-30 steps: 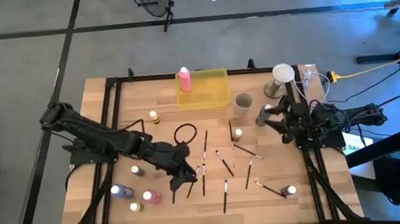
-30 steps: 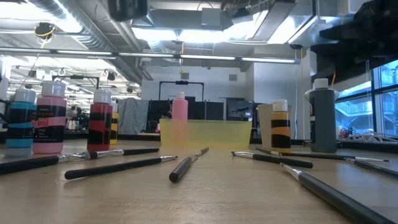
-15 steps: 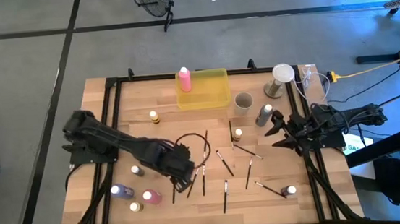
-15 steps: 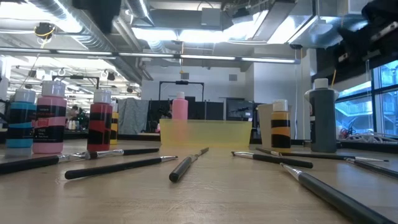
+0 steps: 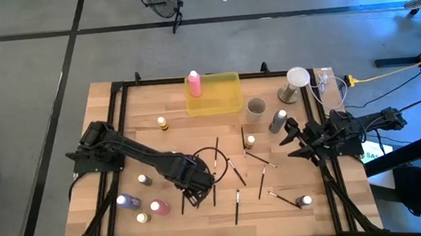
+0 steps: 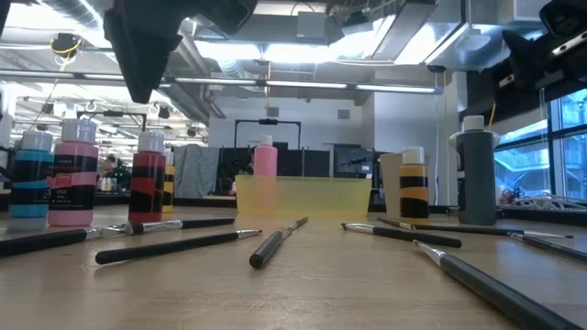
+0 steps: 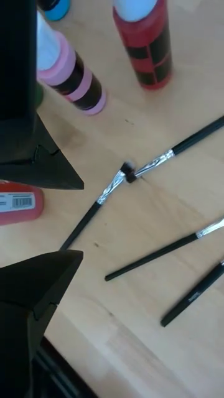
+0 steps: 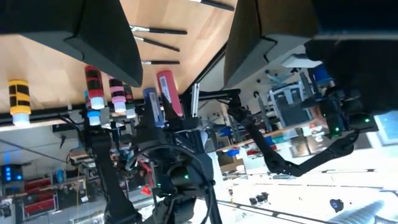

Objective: Pick & Place Paint Supplies
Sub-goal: Put the silver paint brush into the white cup

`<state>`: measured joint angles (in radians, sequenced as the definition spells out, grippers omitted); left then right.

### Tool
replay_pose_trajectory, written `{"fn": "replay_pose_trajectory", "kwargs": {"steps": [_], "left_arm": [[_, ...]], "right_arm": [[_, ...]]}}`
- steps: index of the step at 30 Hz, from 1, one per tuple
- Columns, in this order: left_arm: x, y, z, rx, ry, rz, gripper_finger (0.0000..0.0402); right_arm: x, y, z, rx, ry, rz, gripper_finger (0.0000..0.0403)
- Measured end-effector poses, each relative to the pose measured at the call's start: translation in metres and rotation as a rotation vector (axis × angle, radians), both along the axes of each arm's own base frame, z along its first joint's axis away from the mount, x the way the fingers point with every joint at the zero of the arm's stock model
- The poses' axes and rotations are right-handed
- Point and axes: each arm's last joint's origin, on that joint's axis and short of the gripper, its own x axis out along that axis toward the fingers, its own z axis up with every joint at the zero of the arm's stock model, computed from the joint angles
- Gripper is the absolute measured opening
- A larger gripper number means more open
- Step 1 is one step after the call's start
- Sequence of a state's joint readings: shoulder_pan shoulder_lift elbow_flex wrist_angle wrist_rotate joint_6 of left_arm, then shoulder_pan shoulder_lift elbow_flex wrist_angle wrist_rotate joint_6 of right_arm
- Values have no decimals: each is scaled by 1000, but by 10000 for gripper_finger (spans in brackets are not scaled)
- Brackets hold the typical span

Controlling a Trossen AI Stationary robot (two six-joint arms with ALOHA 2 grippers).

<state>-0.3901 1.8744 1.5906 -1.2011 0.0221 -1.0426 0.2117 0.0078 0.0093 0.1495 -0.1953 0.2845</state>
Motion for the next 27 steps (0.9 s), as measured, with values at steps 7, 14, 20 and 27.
{"fn": "replay_pose_trajectory", "kwargs": {"steps": [7, 14, 20, 27], "left_arm": [[-2, -6, 0, 30, -14, -71, 164], [0, 0, -1, 128, -60, 103, 166], [1, 3, -11, 130, -46, 208, 157], [9, -1, -33, 122, 19, 200, 144]], "right_arm": [[0, 0, 1, -32, -22, -6, 228], [0, 0, 1, -55, -37, -13, 228], [0, -2, 1, -47, -35, -70, 228], [0, -2, 1, -48, -33, -71, 228]]}}
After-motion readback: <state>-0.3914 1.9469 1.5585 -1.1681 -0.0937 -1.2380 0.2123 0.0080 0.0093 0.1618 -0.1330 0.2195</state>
